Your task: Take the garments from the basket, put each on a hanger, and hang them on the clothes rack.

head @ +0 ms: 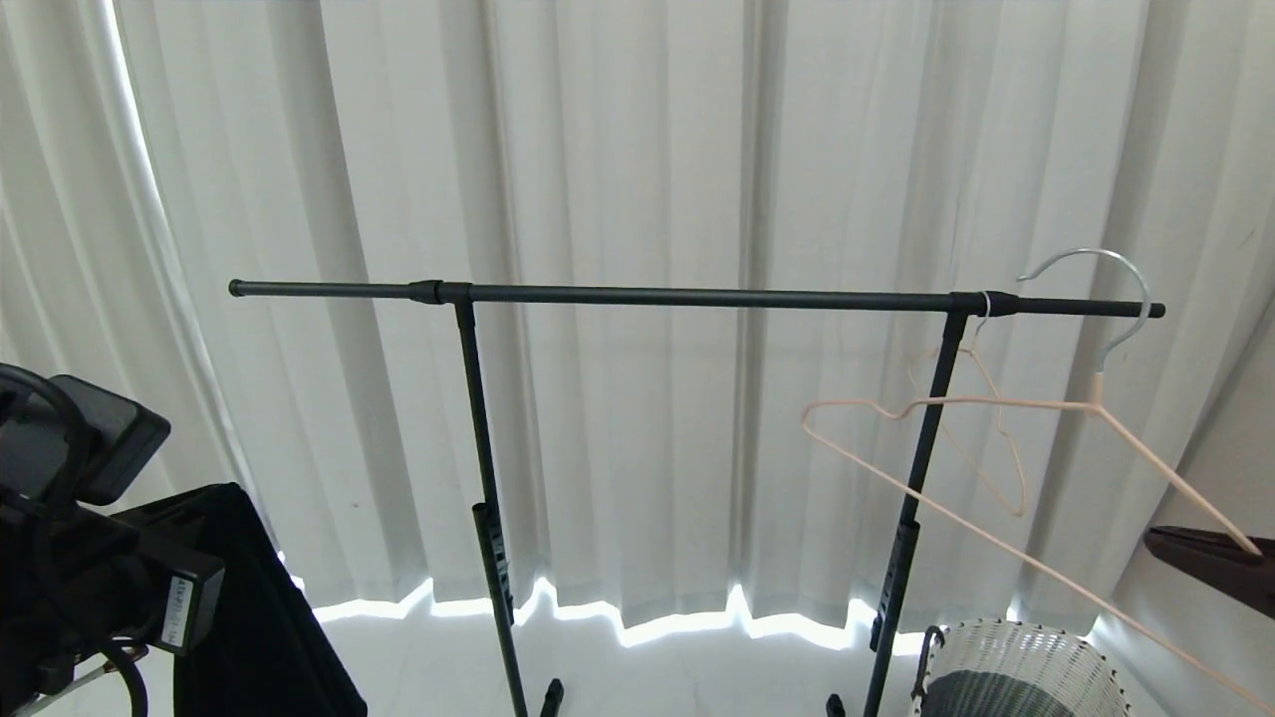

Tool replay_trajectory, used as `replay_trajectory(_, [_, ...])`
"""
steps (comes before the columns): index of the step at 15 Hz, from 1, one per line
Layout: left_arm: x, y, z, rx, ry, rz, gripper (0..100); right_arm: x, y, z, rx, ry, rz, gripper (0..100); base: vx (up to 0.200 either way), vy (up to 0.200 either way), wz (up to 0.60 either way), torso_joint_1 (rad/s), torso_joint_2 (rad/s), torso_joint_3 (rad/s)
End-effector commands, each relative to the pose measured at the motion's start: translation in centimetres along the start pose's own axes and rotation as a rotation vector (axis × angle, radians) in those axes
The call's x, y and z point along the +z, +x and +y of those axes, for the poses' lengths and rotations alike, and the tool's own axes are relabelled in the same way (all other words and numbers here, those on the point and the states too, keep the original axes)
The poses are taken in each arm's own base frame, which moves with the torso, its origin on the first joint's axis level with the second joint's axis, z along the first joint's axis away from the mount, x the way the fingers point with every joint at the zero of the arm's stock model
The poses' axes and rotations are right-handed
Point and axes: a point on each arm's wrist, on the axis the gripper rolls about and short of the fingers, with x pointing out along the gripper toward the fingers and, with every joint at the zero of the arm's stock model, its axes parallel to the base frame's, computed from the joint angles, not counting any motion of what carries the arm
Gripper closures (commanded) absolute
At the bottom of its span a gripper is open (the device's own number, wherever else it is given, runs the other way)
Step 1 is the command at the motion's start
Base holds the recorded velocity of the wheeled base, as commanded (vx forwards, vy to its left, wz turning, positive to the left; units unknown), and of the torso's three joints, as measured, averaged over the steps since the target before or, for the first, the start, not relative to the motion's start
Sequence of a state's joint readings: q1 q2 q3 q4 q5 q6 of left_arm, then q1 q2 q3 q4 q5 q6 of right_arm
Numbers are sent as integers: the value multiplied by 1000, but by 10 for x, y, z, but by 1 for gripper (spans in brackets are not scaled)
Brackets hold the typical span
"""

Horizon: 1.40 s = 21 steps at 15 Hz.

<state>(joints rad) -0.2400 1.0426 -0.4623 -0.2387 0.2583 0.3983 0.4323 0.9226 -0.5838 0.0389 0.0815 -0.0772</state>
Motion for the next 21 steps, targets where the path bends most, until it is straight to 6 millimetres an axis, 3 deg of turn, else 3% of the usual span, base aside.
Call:
replay_trajectory(1, [9, 8, 0, -6, 26, 0, 100, -2, 11, 6, 66, -3, 42, 100, 0, 0, 0, 0, 0, 0])
replay_trajectory(4, [49, 46, 6, 16, 18, 0, 100, 0, 27, 27, 225, 27, 78, 100, 0, 0, 0, 0, 0, 0])
replay_trajectory(6, [66, 68, 5, 13, -1, -2, 100, -1, 38, 41, 303, 53, 127, 100, 0, 0, 0, 0, 0, 0])
replay_trajectory(10, [88, 108, -35, -8, -203, 45, 100, 9, 54, 58, 382, 76, 86, 100, 0, 0, 0, 0, 0, 0])
replay_trajectory(14, [102, 137, -73, -63, -214, 63, 100, 22, 61, 74, 451, 103, 74, 100, 0, 0, 0, 0, 0, 0])
replay_trajectory(21, [120, 136, -91, -113, -299, 19, 100, 26, 88, 84, 452, 113, 34, 100, 0, 0, 0, 0, 0, 0])
